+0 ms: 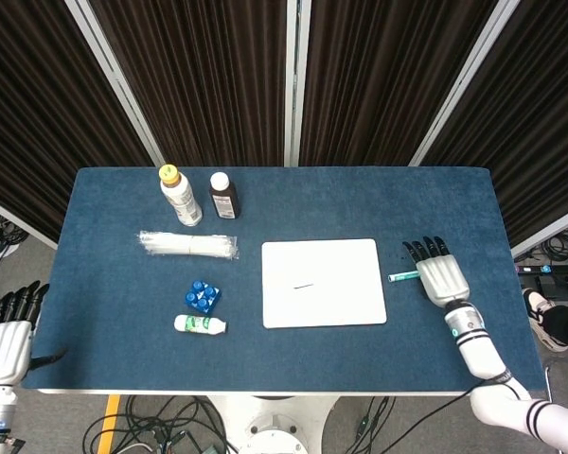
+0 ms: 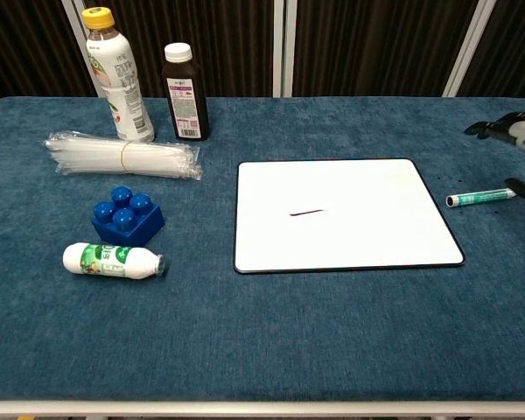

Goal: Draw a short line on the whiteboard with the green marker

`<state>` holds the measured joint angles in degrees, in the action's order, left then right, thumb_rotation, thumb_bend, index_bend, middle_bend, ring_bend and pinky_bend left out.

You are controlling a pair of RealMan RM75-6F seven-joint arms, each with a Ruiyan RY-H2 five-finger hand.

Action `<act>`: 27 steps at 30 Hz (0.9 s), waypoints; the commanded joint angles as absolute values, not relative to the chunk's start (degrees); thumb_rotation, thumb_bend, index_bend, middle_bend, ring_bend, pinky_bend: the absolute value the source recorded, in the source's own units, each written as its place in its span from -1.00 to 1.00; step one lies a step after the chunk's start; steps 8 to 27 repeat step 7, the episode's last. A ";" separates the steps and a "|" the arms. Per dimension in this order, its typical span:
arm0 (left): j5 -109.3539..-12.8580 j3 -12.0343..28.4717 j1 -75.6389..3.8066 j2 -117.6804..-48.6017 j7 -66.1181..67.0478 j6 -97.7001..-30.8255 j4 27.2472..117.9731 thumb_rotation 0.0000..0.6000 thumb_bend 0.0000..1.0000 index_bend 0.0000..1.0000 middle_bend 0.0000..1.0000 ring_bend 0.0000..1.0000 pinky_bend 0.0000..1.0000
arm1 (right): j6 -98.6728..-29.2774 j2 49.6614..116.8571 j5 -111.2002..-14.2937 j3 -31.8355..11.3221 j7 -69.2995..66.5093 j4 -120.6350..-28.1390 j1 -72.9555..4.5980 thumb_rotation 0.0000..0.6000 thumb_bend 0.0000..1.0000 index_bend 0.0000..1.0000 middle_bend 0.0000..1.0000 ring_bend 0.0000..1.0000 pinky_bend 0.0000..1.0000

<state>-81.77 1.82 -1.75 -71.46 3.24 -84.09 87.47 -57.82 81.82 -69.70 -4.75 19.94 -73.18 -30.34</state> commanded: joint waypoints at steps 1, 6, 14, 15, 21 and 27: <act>-81.82 1.88 -1.82 -71.63 3.15 -84.09 87.29 1.00 -1.00 -0.89 -1.00 -1.00 -1.00 | -71.03 72.30 -74.52 -3.65 13.95 -86.15 -22.11 1.00 -0.16 -0.88 -0.64 -0.99 -1.00; -82.76 2.05 -2.26 -72.57 3.51 -84.49 86.44 1.00 -1.00 -0.89 -1.00 -1.00 -1.00 | -82.84 66.86 -80.83 -1.47 3.43 -91.84 -14.16 1.00 -0.16 -0.74 -0.54 -0.91 -0.94; -82.83 2.09 -2.35 -72.67 3.67 -84.50 86.38 1.00 -1.00 -0.89 -1.00 -1.00 -1.00 | -84.33 66.26 -81.85 -1.08 2.28 -92.20 -13.15 1.00 -0.16 -0.74 -0.54 -0.91 -0.94; -82.83 2.09 -2.35 -72.67 3.67 -84.50 86.38 1.00 -1.00 -0.89 -1.00 -1.00 -1.00 | -84.33 66.26 -81.85 -1.08 2.28 -92.20 -13.15 1.00 -0.16 -0.74 -0.54 -0.91 -0.94; -82.83 2.09 -2.35 -72.67 3.67 -84.50 86.38 1.00 -1.00 -0.89 -1.00 -1.00 -1.00 | -84.33 66.26 -81.85 -1.08 2.28 -92.20 -13.15 1.00 -0.16 -0.74 -0.54 -0.91 -0.94; -82.83 2.09 -2.35 -72.67 3.67 -84.50 86.38 1.00 -1.00 -0.89 -1.00 -1.00 -1.00 | -84.33 66.26 -81.85 -1.08 2.28 -92.20 -13.15 1.00 -0.16 -0.74 -0.54 -0.91 -0.94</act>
